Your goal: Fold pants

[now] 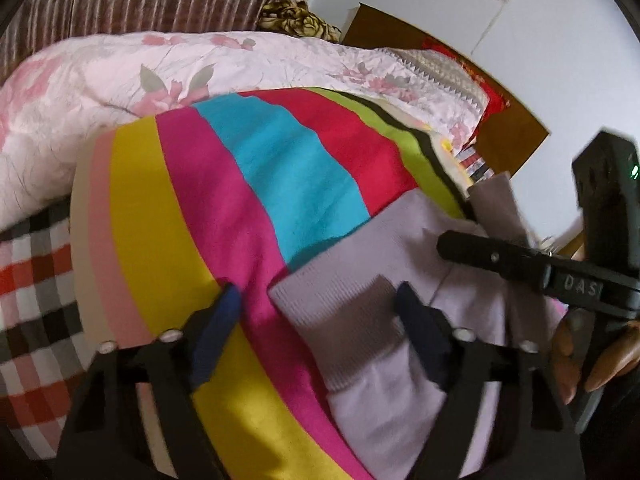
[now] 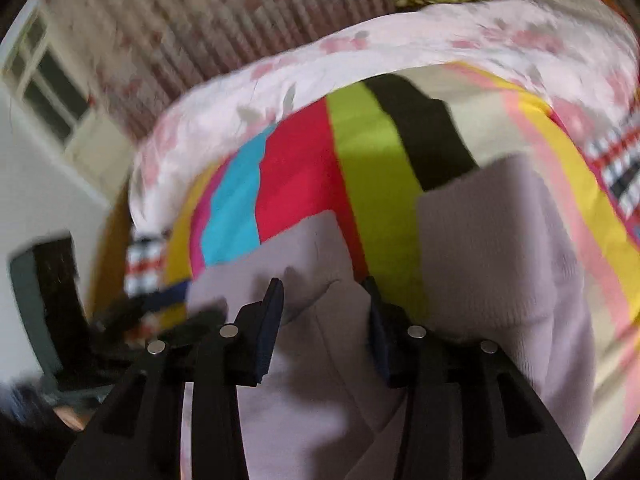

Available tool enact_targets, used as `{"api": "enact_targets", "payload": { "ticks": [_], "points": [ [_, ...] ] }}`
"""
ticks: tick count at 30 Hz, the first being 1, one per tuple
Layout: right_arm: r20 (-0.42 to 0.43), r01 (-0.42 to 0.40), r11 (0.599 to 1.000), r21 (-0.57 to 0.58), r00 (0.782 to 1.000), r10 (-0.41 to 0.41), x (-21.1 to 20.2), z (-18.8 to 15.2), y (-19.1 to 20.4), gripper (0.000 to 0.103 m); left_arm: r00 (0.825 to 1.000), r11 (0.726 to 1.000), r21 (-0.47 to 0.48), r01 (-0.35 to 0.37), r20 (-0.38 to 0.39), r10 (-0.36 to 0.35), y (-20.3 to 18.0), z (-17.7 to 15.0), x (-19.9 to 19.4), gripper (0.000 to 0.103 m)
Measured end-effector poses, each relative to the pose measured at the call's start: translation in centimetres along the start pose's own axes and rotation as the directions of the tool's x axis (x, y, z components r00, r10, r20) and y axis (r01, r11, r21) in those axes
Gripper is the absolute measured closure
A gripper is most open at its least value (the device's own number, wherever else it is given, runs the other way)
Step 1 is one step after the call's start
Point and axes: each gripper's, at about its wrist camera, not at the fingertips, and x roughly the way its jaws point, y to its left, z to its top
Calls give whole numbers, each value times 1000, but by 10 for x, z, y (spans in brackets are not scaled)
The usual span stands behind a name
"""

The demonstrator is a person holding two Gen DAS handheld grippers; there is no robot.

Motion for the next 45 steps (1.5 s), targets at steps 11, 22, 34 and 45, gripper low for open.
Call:
{"api": "enact_targets", "payload": {
  "ticks": [11, 22, 34, 45],
  "points": [
    [94, 75, 993, -90, 993, -66, -16, 21, 25, 88, 993, 993, 118, -27, 120, 12, -4, 25, -37, 98],
    [42, 136, 988, -79, 990, -133, 27, 44, 28, 88, 988, 984, 111, -137, 86, 128, 2, 16, -6, 98],
    [256, 171, 975, 143, 945, -203, -98, 17, -18, 38, 961, 984, 121, -134, 258, 99, -28, 7, -73, 2],
    [57, 406, 914, -16, 913, -404, -26, -16, -4, 78, 1000, 989, 150, 17, -19, -15, -47, -7, -9, 2]
  ]
}}
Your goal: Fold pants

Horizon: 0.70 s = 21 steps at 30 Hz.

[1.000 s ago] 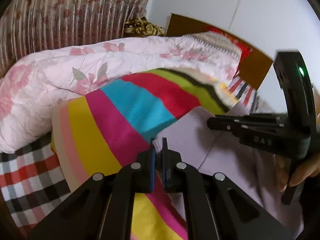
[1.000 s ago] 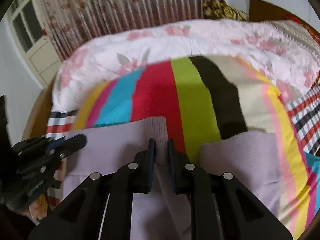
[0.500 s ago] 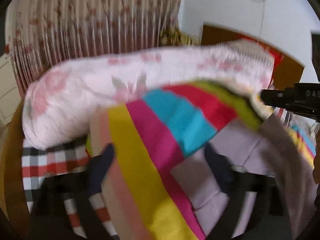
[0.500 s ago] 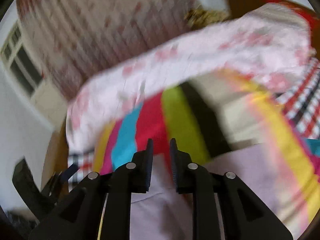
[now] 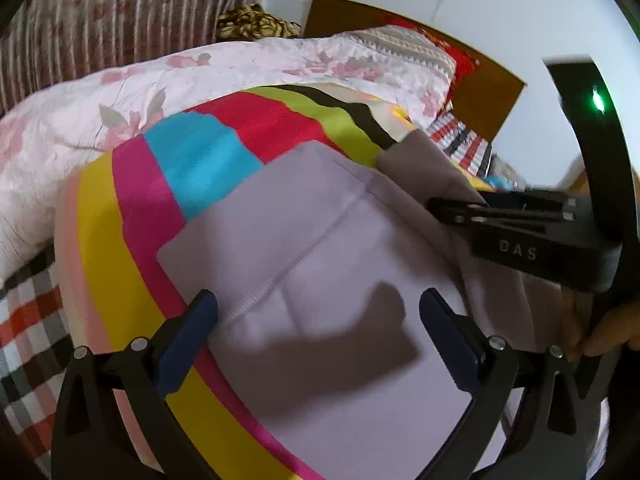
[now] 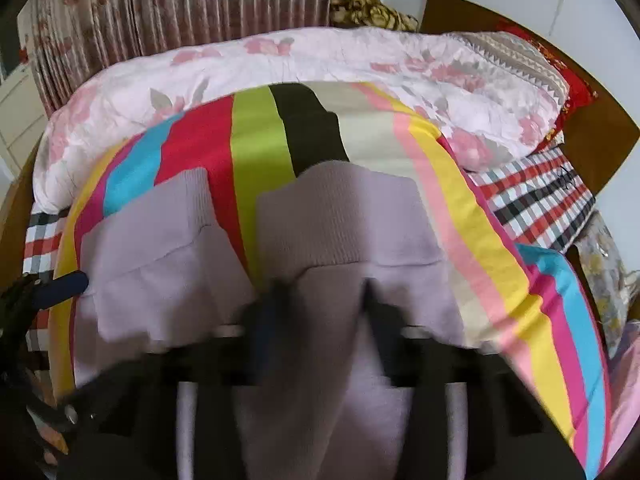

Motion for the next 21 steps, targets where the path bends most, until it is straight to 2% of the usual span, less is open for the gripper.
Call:
{"api": "enact_targets", "payload": {
  "ticks": [1, 3, 4, 5, 6, 8, 9, 10, 11, 12, 13, 14, 15, 16, 19, 21],
  "points": [
    [28, -16, 1000, 16, 999, 16, -6, -1, -5, 86, 1000, 1000, -9, 9, -8, -9, 5, 1, 3, 2],
    [113, -97, 992, 75, 990, 89, -27, -3, -18, 87, 1000, 1000, 2, 30, -5, -30, 10, -4, 4, 2],
    [165, -181, 978, 104, 973, 162, -39, -5, -25, 87, 999, 999, 5, 40, 1, -40, 10, -6, 2, 2],
    [237, -310, 944, 113, 931, 277, -55, -6, -33, 87, 998, 998, -6, 56, 9, -56, 13, -5, -3, 2],
    [288, -400, 911, 94, 887, 360, -68, -6, -34, 87, 997, 997, -31, 72, 19, -71, 17, -5, -6, 2],
    [319, -543, 839, 39, 803, 504, -83, -1, -29, 86, 991, 985, -119, 125, 61, -118, 31, -8, -20, 2],
    [308, -563, 826, 22, 790, 530, -86, 4, -23, 86, 982, 964, -197, 177, 103, -159, 45, -10, -30, 2],
    [286, -549, 836, 6, 802, 525, -85, 10, -12, 85, 977, 951, -237, 198, 120, -174, 53, -11, -37, 2],
    [259, -520, 854, -4, 825, 503, -81, 14, -1, 79, 974, 937, -278, 213, 132, -182, 61, -14, -41, 2],
    [203, -471, 882, -26, 861, 466, -67, 18, 18, 74, 974, 923, -319, 214, 136, -179, 70, -17, -43, 2],
    [140, -445, 895, -38, 884, 446, -51, 20, 32, 51, 976, 918, -337, 207, 135, -170, 77, -19, -43, 2],
    [70, -445, 894, -44, 892, 447, -35, 20, 46, 28, 980, 919, -346, 189, 126, -155, 81, -21, -43, 2],
    [10, -460, 886, -51, 887, 461, -19, 15, 61, 27, 987, 926, -346, 152, 101, -124, 86, -23, -42, 2],
    [-6, -484, 873, -61, 875, 484, -13, 11, 67, 29, 990, 930, -343, 133, 93, -107, 89, -25, -44, 2],
    [66, -503, 862, -55, 860, 506, -20, 6, 59, 44, 989, 937, -327, 125, 119, -90, 98, -26, -56, 2],
    [114, -478, 878, -8, 872, 476, -25, 8, 37, 51, 983, 938, -309, 155, 142, -116, 97, -23, -60, 2]
  ]
}}
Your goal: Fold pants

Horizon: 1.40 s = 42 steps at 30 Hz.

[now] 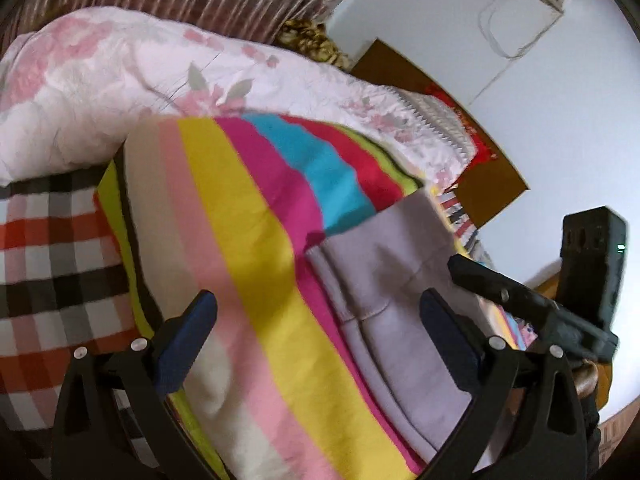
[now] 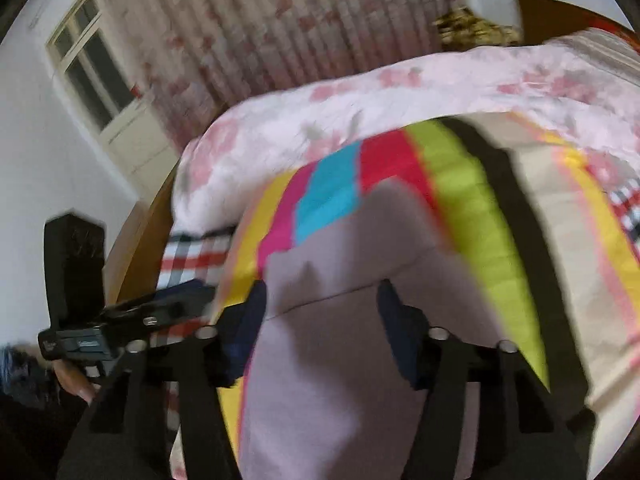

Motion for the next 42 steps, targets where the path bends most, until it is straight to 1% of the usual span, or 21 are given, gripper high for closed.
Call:
{"api": "enact_targets", "payload": {
  "ticks": [2, 5, 7, 10, 12, 14, 16, 19, 20, 21, 23, 26, 28, 30, 31, 32, 33, 34, 36, 39, 42],
  "points": [
    [32, 60, 997, 38, 998, -61, -15, 5, -22, 53, 1000, 999, 9, 31, 1, -31, -5, 3, 3, 3],
    [11, 127, 991, 50, 992, -128, -20, 6, -34, 53, 998, 997, 48, 53, -24, -52, -20, 3, 18, 3],
    [-16, 141, 989, 38, 990, -141, -15, 7, -38, 53, 998, 997, 73, 36, -52, -32, -30, -4, 29, 4],
    [-39, 168, 986, 2, 985, -168, -6, 2, -37, 53, 996, 996, 68, 55, -80, -50, -33, -13, 35, 11],
    [-34, 161, 987, -6, 986, -161, -5, -2, -36, 53, 994, 996, 38, 75, -78, -72, -29, -17, 33, 24],
    [-32, 167, 986, -12, 985, -167, -1, -4, -35, 53, 993, 996, 30, 80, -87, -77, -23, -16, 37, 29],
    [-34, 170, 985, -3, 985, -170, 1, -7, -36, 53, 995, 996, 38, 76, -73, -73, -23, -13, 39, 31],
    [-28, 172, 985, 25, 985, -171, -1, -9, -39, 53, 996, 995, 68, 75, -59, -71, -27, -7, 45, 42],
    [-27, 166, 985, 36, 986, -166, -2, -10, -41, 53, 996, 994, 73, 75, -61, -70, -29, -5, 48, 50],
    [-25, 164, 985, 44, 986, -163, -2, -11, -41, 53, 996, 995, 75, 72, -62, -67, -30, -4, 51, 55],
    [-24, 163, 985, 53, 987, -161, -3, -12, -43, 53, 997, 995, 87, 57, -54, -53, -32, -5, 51, 59],
    [-33, 164, 985, 47, 986, -162, 0, -13, -42, 53, 997, 996, 85, 19, -80, -12, -29, -7, 56, 59],
    [-36, 165, 986, 37, 986, -164, 2, -14, -40, 53, 996, 998, 68, 18, -91, -12, -26, -7, 56, 57],
    [-31, 185, 983, 15, 982, -185, 3, -14, -36, 58, 995, 998, 69, 14, -95, -8, -26, -9, 55, 58],
    [-22, 193, 981, 0, 981, -193, 3, -14, -34, 72, 995, 997, 78, 5, -95, 2, -27, -9, 55, 63],
    [-17, 196, 980, -11, 980, -197, 2, -14, -32, 80, 995, 996, 88, 6, -95, 3, -28, -9, 55, 79],
    [-11, 207, 978, -29, 978, -207, 1, -13, -28, 84, 996, 994, 110, 12, -91, -2, -31, -9, 54, 89],
    [-4, 225, 973, -55, 974, -226, 0, -13, -23, 89, 997, 991, 134, 12, -80, -1, -34, -9, 52, 91],
    [8, 253, 963, -95, 967, -253, -3, -11, -13, 90, 999, 987, 160, 20, -48, -13, -38, -6, 44, 94],
    [55, 276, 952, -128, 961, -271, -14, -5, 0, 90, 999, 988, 147, 43, 3, -44, -40, -1, 21, 94],
    [66, 280, 950, -136, 960, -274, -13, 0, 4, 90, 1000, 992, 127, 16, -5, -16, -36, 0, 21, 94]
  ]
}}
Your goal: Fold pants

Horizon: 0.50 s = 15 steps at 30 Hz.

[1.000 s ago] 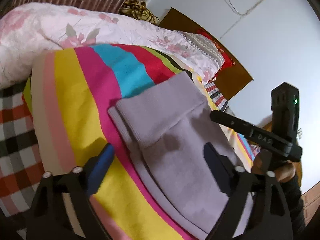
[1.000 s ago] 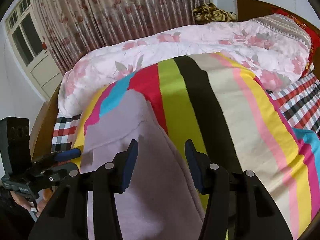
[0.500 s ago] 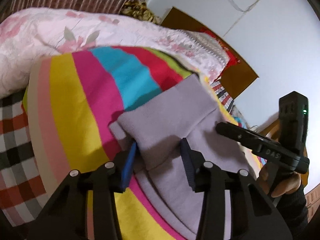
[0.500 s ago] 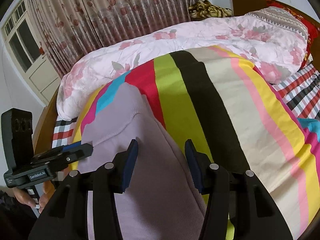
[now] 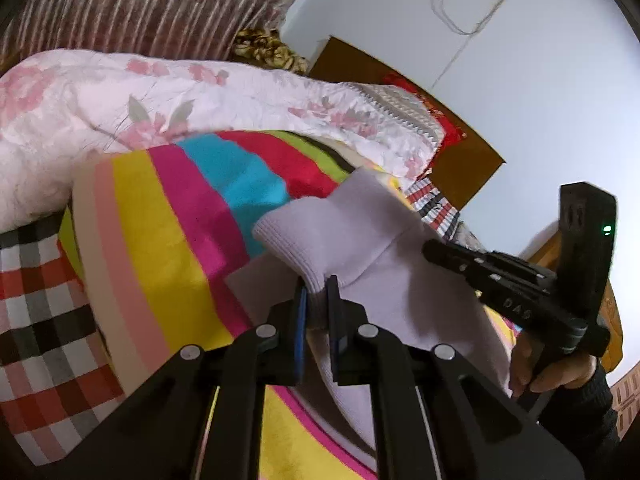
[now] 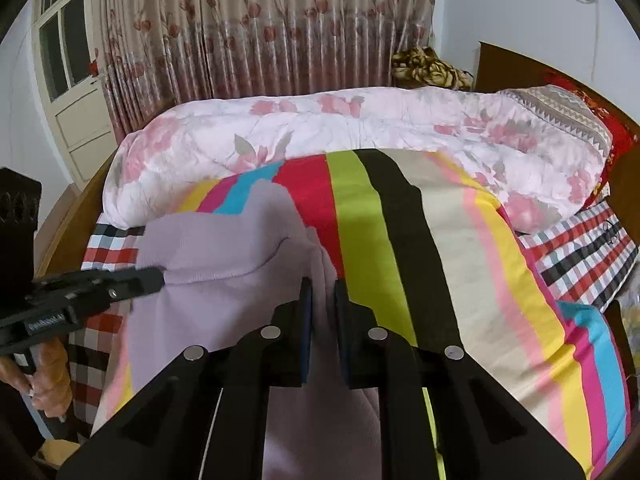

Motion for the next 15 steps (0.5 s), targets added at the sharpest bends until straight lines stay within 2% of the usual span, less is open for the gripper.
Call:
{"api": "enact_targets", "payload": {
  "ticks": [3, 4, 6, 7, 8, 10, 11, 12, 13, 15],
  "points": [
    [-49, 10, 1000, -4, 999, -10, 19, -6, 3, 90, 999, 999, -21, -35, -39, 35, 7, -5, 11, 94],
    [-82, 23, 1000, -1, 996, -23, 30, -12, 3, 90, 998, 999, -12, -48, -49, 47, 8, -8, 16, 94],
    [-93, 13, 999, 29, 996, -11, 38, -17, -1, 88, 995, 998, 7, -63, -73, 63, 11, -10, 30, 93],
    [-91, 12, 999, 49, 996, -7, 35, -17, -4, 83, 995, 998, 18, -62, -78, 63, 11, -10, 32, 92],
    [-101, 17, 997, 72, 995, -10, 29, -16, -7, 70, 995, 998, 33, -60, -76, 62, 10, -9, 32, 88],
    [-86, 43, 994, 101, 996, -34, 3, -19, -8, 54, 997, 999, 23, -25, -66, 27, 14, -6, 26, 69],
    [-42, 51, 996, 79, 998, -47, -21, -25, -3, 54, 998, 1000, 4, -11, -55, 11, 16, -4, 21, 51],
    [-8, 57, 997, 47, 998, -57, -42, -32, 4, 54, 1000, 1000, -18, 0, -13, 0, 17, -3, 8, 42],
    [23, 75, 997, 9, 997, -75, -67, -44, 14, 55, 1000, 1000, -19, 10, 26, -10, 16, -3, -4, 41],
    [37, 91, 996, -25, 995, -90, -106, -73, 30, 64, 998, 1000, 8, 24, 55, -25, 8, -5, -23, 39]
  ]
}}
